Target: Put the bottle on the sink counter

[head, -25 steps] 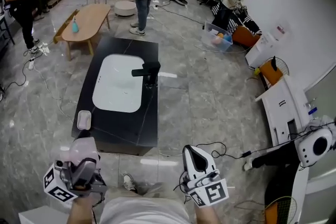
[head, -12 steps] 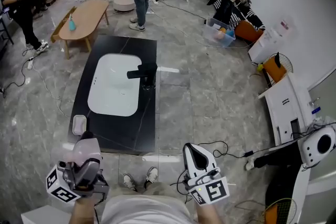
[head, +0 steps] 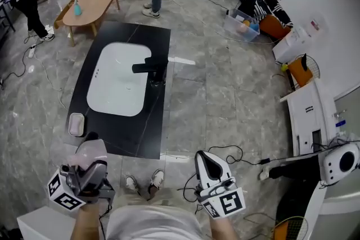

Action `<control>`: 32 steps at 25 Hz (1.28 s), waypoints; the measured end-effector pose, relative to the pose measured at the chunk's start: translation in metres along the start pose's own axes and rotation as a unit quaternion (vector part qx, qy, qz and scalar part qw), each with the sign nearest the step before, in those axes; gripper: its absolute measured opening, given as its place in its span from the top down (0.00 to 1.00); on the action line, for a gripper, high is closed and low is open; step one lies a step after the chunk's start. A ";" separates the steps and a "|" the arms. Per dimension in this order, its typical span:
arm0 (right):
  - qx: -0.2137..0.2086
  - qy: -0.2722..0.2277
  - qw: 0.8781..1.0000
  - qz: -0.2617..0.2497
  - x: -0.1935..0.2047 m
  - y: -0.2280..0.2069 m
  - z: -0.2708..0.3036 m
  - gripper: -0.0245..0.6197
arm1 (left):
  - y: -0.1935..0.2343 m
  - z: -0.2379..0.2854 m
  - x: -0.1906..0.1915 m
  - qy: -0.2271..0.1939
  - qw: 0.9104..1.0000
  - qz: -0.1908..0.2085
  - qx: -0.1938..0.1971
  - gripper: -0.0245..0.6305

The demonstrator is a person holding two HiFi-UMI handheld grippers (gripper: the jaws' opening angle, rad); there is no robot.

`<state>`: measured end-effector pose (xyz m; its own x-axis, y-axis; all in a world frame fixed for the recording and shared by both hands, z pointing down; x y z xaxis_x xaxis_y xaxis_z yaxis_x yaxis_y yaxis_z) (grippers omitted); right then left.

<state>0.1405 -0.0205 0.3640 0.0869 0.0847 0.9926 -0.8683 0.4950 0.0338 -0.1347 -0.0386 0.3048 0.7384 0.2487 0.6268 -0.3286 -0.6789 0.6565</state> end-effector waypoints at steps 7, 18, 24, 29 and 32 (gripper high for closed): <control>-0.022 0.036 0.999 0.012 0.032 -0.002 0.015 0.95 | 0.046 -0.003 0.035 0.028 0.999 -0.002 -0.045 0.34; -0.036 0.086 0.995 0.027 0.086 -0.007 0.032 0.95 | 0.119 -0.014 0.105 0.089 0.989 0.007 -0.114 0.34; -0.036 0.103 0.994 0.034 0.105 -0.012 0.037 0.95 | 0.152 -0.012 0.136 0.128 0.981 0.034 -0.143 0.34; -0.041 0.115 0.992 0.039 0.119 -0.015 0.040 0.95 | 0.169 -0.011 0.162 0.167 0.970 0.073 -0.162 0.34; -0.043 0.118 0.991 0.043 0.125 -0.015 0.043 0.95 | 0.179 -0.011 0.176 0.183 0.964 0.081 -0.173 0.34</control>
<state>0.1438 -0.0548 0.4928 0.1350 0.3254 0.9359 -0.8334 0.5482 -0.0704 -0.0701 -0.1083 0.5374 0.4247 0.4285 0.7975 -0.6456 -0.4743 0.5986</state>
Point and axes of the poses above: the fingertips, and each gripper's own axes: z forward along the fingers, y to its left, x out of its underside, the point moved 2 cm from there along -z, backward along the fingers, and after that the axes turned 3 degrees about -z, right-handed, at the moved point
